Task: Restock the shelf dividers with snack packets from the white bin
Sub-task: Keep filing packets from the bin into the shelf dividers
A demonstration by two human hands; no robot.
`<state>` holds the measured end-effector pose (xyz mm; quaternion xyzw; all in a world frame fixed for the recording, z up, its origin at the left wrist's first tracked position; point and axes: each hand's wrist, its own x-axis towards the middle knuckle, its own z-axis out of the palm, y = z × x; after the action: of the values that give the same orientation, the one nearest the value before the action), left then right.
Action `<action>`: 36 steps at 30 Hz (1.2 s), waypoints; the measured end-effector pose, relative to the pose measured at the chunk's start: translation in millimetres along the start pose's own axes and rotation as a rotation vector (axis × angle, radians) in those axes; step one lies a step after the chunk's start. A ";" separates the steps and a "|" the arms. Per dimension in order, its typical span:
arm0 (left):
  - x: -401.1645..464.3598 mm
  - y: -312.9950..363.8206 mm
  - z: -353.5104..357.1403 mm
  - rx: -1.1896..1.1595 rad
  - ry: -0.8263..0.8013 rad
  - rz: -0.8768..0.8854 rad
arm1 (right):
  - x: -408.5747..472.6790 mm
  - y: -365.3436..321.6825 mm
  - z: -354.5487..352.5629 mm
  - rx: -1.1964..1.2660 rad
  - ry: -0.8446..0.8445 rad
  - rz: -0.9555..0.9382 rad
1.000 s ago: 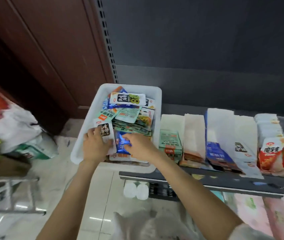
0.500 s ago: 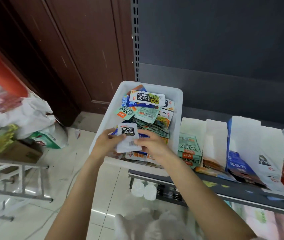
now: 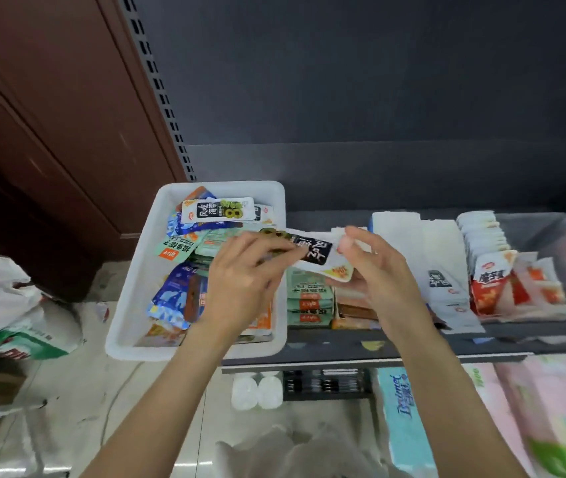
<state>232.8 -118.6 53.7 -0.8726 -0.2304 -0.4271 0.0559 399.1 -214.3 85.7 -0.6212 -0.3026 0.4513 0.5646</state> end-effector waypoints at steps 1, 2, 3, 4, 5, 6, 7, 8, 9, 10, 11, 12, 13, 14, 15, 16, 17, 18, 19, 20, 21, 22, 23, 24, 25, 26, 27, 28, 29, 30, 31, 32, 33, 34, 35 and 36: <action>4.7 8.8 10.2 -0.020 0.035 0.066 | -1.8 -2.7 -11.9 -0.002 0.021 -0.018; 9.2 16.9 20.2 -0.052 0.032 0.108 | -3.9 -4.5 -23.2 -0.020 0.057 -0.052; 13.6 23.8 30.8 -0.098 -0.006 0.137 | -6.4 -5.5 -35.3 -0.048 0.109 -0.098; 18.9 30.2 41.4 -0.150 -0.073 0.157 | -8.3 -4.4 -48.7 -0.088 0.166 -0.146; 25.5 36.5 50.8 -0.199 -0.144 0.168 | -10.4 -2.7 -63.0 -0.156 0.218 -0.200; 33.5 44.7 58.9 -0.249 -0.202 0.172 | -12.1 0.2 -78.3 -0.256 0.270 -0.258; 43.1 54.6 66.7 -0.306 -0.230 0.169 | -14.3 3.0 -94.1 -0.371 0.324 -0.314; 54.7 65.8 74.4 -0.362 -0.236 0.157 | -16.9 5.7 -110.0 -0.478 0.383 -0.366; 67.0 76.7 83.4 -0.408 -0.234 0.137 | -19.6 7.5 -124.7 -0.575 0.443 -0.421; 80.0 87.9 93.6 -0.439 -0.241 0.116 | -22.4 8.3 -138.1 -0.664 0.502 -0.481; 92.2 98.8 105.5 -0.454 -0.265 0.106 | -24.2 8.6 -150.1 -0.735 0.556 -0.533; 102.3 109.0 118.2 -0.456 -0.301 0.116 | -24.6 8.9 -160.7 -0.785 0.604 -0.569; 110.0 118.3 131.8 -0.450 -0.338 0.138 | -22.5 10.9 -170.8 -0.819 0.637 -0.587; 114.9 125.7 145.2 -0.442 -0.375 0.150 | -18.5 14.1 -180.0 -0.856 0.657 -0.600; 117.2 131.4 157.9 -0.438 -0.415 0.134 | -13.5 18.4 -187.8 -0.903 0.670 -0.609; 116.7 135.8 169.0 -0.433 -0.456 0.093 | -8.0 24.2 -194.7 -0.950 0.681 -0.614; 113.3 138.7 178.5 -0.427 -0.489 0.043 | -2.4 30.4 -199.2 -0.980 0.689 -0.610; 107.8 140.3 186.8 -0.419 -0.508 -0.004 | 2.1 36.7 -201.1 -0.991 0.693 -0.596; 101.6 140.8 193.4 -0.409 -0.523 -0.043 | 6.4 44.0 -201.3 -0.995 0.694 -0.579; 95.2 140.3 199.2 -0.396 -0.547 -0.069 | 10.4 52.1 -200.3 -0.998 0.688 -0.571; 88.7 139.7 203.8 -0.378 -0.583 -0.076 | 14.4 60.0 -199.1 -1.003 0.676 -0.567; 82.7 138.7 207.5 -0.356 -0.628 -0.060 | 19.2 67.8 -198.3 -1.013 0.653 -0.564; 77.8 137.3 209.8 -0.331 -0.679 -0.030 | 24.6 74.5 -197.9 -1.030 0.615 -0.560; 74.1 134.8 211.5 -0.308 -0.728 0.003 | 30.8 80.8 -198.0 -1.052 0.556 -0.549; 71.0 131.3 212.1 -0.287 -0.771 0.028 | 37.8 87.4 -198.6 -1.076 0.476 -0.532; 68.5 126.9 212.1 -0.272 -0.805 0.049 | 44.1 93.1 -199.0 -1.109 0.380 -0.510; 66.3 122.0 210.9 -0.261 -0.837 0.070 | 49.4 97.4 -198.2 -1.154 0.279 -0.479; 64.5 117.2 208.2 -0.256 -0.855 0.086 | 52.5 100.5 -196.7 -1.196 0.198 -0.441; 62.9 112.8 203.5 -0.258 -0.852 0.081 | 52.9 102.2 -195.4 -1.216 0.151 -0.408; 60.8 109.0 196.9 -0.268 -0.821 0.044 | 50.9 101.9 -194.1 -1.204 0.146 -0.384; 59.2 105.1 187.6 -0.284 -0.761 -0.029 | 46.9 99.4 -192.1 -1.161 0.177 -0.377; 57.9 100.4 176.3 -0.299 -0.686 -0.122 | 41.4 94.6 -189.2 -1.090 0.234 -0.380; 56.4 95.4 163.3 -0.310 -0.609 -0.215 | 34.4 86.6 -184.0 -1.001 0.302 -0.391; 53.6 89.7 149.3 -0.324 -0.537 -0.296 | 27.5 77.6 -176.0 -0.915 0.355 -0.414; 49.5 83.7 134.0 -0.350 -0.471 -0.378 | 21.9 68.5 -165.5 -0.851 0.375 -0.450; 44.1 76.9 118.7 -0.385 -0.406 -0.464 | 17.3 59.2 -152.8 -0.806 0.361 -0.493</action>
<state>376.1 -136.3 20.6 -0.8587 -0.3439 -0.2819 -0.2546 536.2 -275.0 17.3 -0.7679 -0.4882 0.0372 0.4131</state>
